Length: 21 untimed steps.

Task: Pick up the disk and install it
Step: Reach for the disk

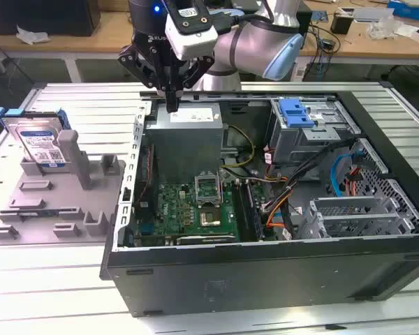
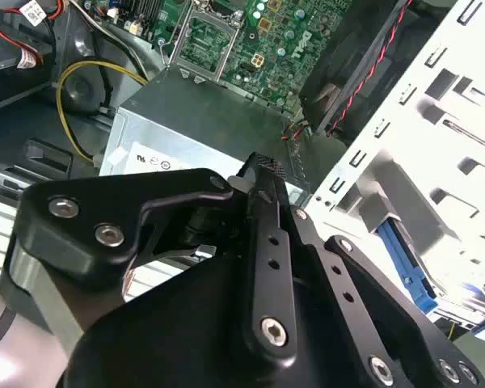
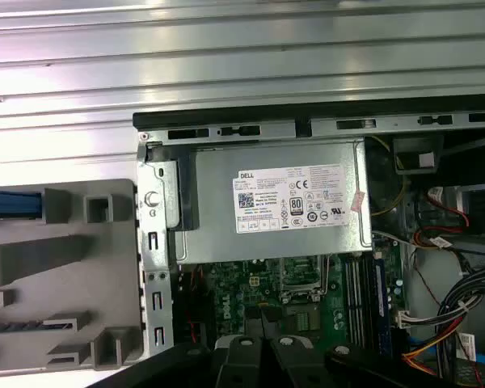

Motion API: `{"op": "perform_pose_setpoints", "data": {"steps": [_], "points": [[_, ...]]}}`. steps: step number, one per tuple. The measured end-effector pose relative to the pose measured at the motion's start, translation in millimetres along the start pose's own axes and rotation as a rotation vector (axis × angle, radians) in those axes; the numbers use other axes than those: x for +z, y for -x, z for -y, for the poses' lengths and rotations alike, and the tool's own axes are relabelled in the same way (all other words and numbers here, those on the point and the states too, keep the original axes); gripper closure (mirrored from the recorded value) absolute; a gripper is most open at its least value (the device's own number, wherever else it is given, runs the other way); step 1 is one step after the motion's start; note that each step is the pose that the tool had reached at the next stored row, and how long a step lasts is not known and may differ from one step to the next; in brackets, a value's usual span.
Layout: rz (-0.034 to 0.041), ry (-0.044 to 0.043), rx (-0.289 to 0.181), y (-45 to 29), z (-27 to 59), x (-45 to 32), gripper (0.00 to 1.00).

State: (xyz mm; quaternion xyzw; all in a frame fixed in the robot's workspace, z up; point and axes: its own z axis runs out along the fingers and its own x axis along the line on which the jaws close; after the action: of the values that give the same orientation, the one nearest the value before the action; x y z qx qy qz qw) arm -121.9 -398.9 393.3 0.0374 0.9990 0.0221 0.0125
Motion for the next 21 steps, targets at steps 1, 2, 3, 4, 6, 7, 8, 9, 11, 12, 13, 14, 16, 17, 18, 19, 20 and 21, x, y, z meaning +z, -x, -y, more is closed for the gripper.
{"op": "perform_pose_setpoints", "data": {"steps": [1, 2, 3, 4, 6, 7, 8, 9, 11, 12, 13, 14, 16, 17, 18, 19, 20, 21], "points": [[0.0, 0.0, 0.0, 0.0, 0.0, 0.0, 0.89], [-0.0001, 0.0, 0.0, 0.0, 0.0, 0.0, 0.89], [0.0, -0.0001, 0.0, 0.0, 0.0, 0.0, 0.89], [0.0, 0.0, 0.0, 0.0, 0.0, 0.0, 0.89], [-0.0001, 0.0, 0.0, 0.0, 0.0, 0.0, 0.89], [-0.0001, 0.0, 0.0, 0.0, 0.0, 0.0, 0.89], [0.0, 0.0, 0.0, 0.0, 0.0, 0.0, 0.89], [0.0, 0.0, 0.0, 0.0, 0.0, 0.0, 0.89], [0.0, 0.0, 0.0, 0.0, 0.0, 0.0, 0.89], [0.0001, 0.0, 0.0, -0.7, 0.0, 0.0, 0.89], [0.0, 0.0, 0.0, -1.6, 0.1, 0.0, 0.89], [0.0, 0.0, 0.0, -2.6, 0.2, -0.1, 0.89], [0.0, 0.0001, 0.0, -10.8, -1.0, -0.2, 0.89], [0.0, 0.0, 0.0, -13.3, -1.7, -0.2, 0.89], [0.0, 0.0, 0.0, -16.1, -2.5, -0.3, 0.89], [-0.0001, -0.0001, 0.0, -18.8, -3.4, -0.3, 0.89], [-0.0001, -0.0002, 0.0, -21.5, -4.4, -0.4, 0.89], [0.0, -0.0001, 0.0, -24.8, -5.8, -0.3, 0.89]]}}
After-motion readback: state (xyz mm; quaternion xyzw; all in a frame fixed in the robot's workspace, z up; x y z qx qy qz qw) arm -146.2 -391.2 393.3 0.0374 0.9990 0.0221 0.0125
